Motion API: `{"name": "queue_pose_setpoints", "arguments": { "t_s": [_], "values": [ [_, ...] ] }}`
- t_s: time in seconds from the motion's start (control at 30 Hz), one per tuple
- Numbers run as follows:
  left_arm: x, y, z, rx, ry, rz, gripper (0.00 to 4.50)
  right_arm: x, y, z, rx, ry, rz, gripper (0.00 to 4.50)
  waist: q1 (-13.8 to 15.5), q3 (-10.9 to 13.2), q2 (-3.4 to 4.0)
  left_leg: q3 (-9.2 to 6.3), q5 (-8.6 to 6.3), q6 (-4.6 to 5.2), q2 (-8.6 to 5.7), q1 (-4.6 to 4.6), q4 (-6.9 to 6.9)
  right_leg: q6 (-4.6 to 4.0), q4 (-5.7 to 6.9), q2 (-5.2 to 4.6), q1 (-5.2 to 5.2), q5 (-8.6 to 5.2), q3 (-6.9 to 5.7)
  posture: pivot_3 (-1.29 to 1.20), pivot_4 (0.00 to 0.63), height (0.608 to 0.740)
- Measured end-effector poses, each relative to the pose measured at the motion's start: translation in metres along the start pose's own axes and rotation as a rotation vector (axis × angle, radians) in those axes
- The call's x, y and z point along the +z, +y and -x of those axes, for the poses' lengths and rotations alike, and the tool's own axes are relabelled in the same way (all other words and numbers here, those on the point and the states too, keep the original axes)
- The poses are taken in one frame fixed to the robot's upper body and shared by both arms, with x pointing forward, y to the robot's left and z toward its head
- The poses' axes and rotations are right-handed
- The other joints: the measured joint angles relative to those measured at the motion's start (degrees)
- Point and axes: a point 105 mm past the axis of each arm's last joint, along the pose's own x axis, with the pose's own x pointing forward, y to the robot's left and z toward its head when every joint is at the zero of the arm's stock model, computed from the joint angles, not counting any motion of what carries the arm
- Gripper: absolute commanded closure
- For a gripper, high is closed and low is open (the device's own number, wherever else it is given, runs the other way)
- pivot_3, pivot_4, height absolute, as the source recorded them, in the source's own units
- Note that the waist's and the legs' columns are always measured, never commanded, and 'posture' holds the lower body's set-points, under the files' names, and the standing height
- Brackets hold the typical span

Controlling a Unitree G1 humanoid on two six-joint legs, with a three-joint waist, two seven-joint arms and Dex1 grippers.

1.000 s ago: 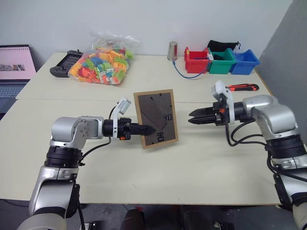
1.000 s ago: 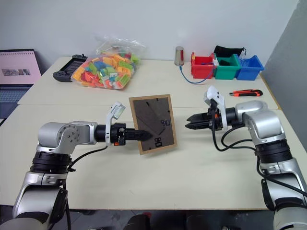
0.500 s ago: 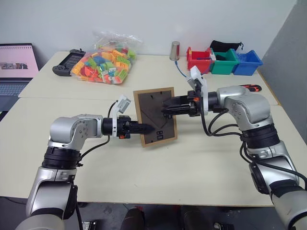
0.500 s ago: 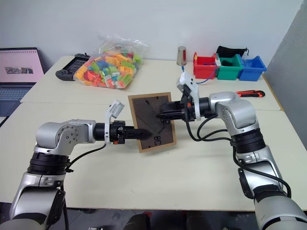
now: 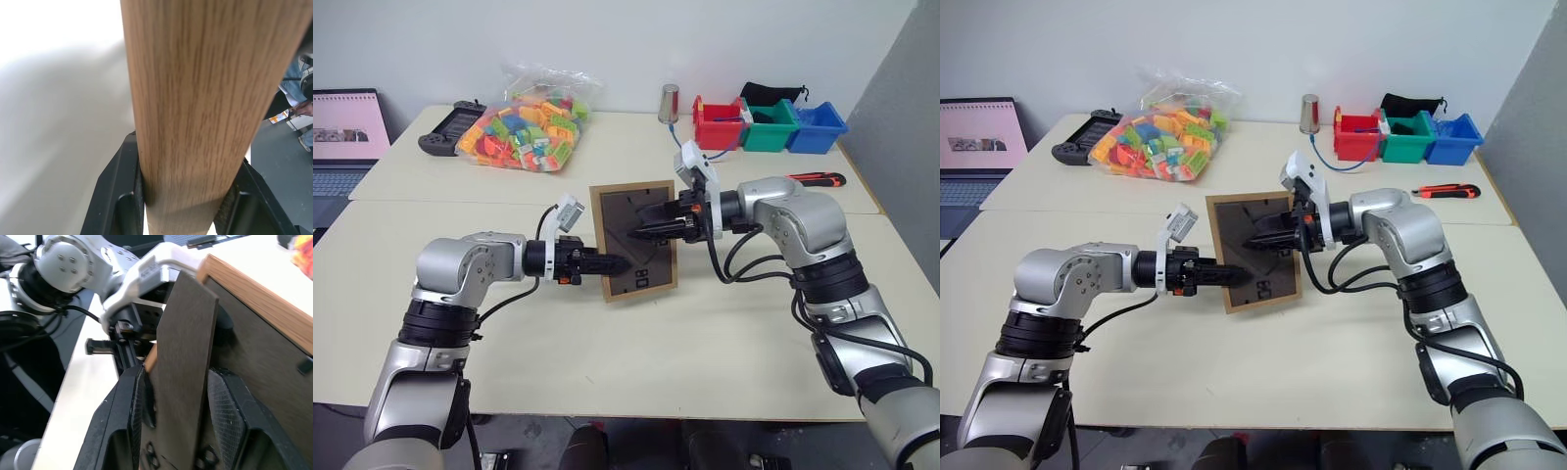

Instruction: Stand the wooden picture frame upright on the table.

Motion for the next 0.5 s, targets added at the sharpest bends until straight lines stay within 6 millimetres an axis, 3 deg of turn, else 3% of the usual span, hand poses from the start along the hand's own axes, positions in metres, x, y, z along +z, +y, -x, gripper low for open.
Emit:
{"name": "queue_pose_setpoints", "arguments": {
  "t_s": [0.13, 0.27, 0.5],
  "values": [
    [0.000, 0.000, 0.000, -0.001, -0.001, -0.004, 3.21, 0.006, 0.016, 0.009, 0.086, 0.003, -0.004, 2.53, 0.06, 0.00, 0.00, 0.00, 0.00, 0.00, 0.00, 0.00, 0.00, 0.00, -0.01, 0.00, 0.00, 0.00, 0.00, 0.00, 0.150, 0.740],
    [0.000, 0.000, -0.001, -0.003, -0.001, -0.014, 3.21, 0.003, 0.016, 0.017, 0.081, 0.016, -0.002, 2.53, 0.06, 0.00, 0.00, 0.00, 0.00, 0.00, 0.00, 0.01, 0.01, 0.00, 0.00, 0.00, 0.00, 0.00, 0.00, 0.00, 0.150, 0.740],
    [-0.001, 0.000, 0.001, 0.003, 0.005, -0.011, 3.21, -0.018, -0.022, 0.042, -0.146, 0.065, 0.010, 2.53, 0.05, 0.00, 0.00, 0.02, 0.00, 0.01, -0.01, -0.01, 0.00, 0.00, -0.03, 0.00, 0.00, 0.00, 0.03, 0.00, 0.150, 0.740]
  ]
}}
